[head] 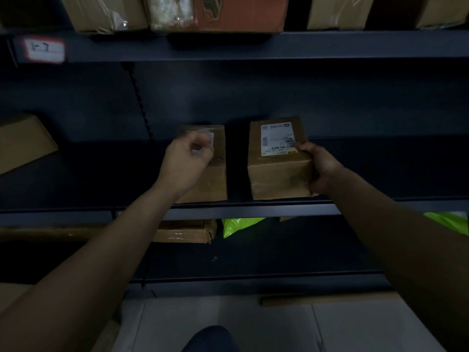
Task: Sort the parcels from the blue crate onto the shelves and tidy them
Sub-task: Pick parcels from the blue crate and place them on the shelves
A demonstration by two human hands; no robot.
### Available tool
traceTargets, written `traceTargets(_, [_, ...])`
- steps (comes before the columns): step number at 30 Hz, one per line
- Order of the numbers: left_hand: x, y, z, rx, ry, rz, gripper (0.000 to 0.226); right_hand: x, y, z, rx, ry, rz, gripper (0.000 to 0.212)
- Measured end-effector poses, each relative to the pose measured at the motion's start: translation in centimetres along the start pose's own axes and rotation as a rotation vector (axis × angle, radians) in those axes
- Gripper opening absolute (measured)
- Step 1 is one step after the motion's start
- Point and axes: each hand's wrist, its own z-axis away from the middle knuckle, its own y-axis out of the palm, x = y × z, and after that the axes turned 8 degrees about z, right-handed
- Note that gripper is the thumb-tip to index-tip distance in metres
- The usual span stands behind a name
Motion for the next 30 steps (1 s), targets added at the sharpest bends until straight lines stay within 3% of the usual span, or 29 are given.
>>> traceTargets(12, [-2.7, 2.0, 2.4, 0.223, 0.355, -0.406, 0.024, 0.0, -1.5, -0.9, -0.041, 0.041, 0.041, 0.033])
traceTargets(19, [-3.7, 2.2, 3.0, 0.381, 0.604, -0.93, 0.019, 0.0, -1.8, -0.9, -0.038, 0.027, 0.046, 0.034])
traceTargets(24, [-5.6, 3.4, 4.2, 0.501, 0.543, -1.094, 0.025, 0.0, -1.7, -1.0, -0.092, -0.037, 0.036, 0.039])
traceTargets(27, [-6.2, 4.5, 4.5, 0.534, 0.513, -1.144, 0.029, -0.2, -1.8, -1.1, -0.231, -0.12, 0.108, 0.053])
traceTargets(30, [-6.3, 5.6, 4.8, 0.594, 0.499, -1.15, 0.031, -0.3, -2.5, -1.2, -0.379, -0.239, 0.238, 0.054])
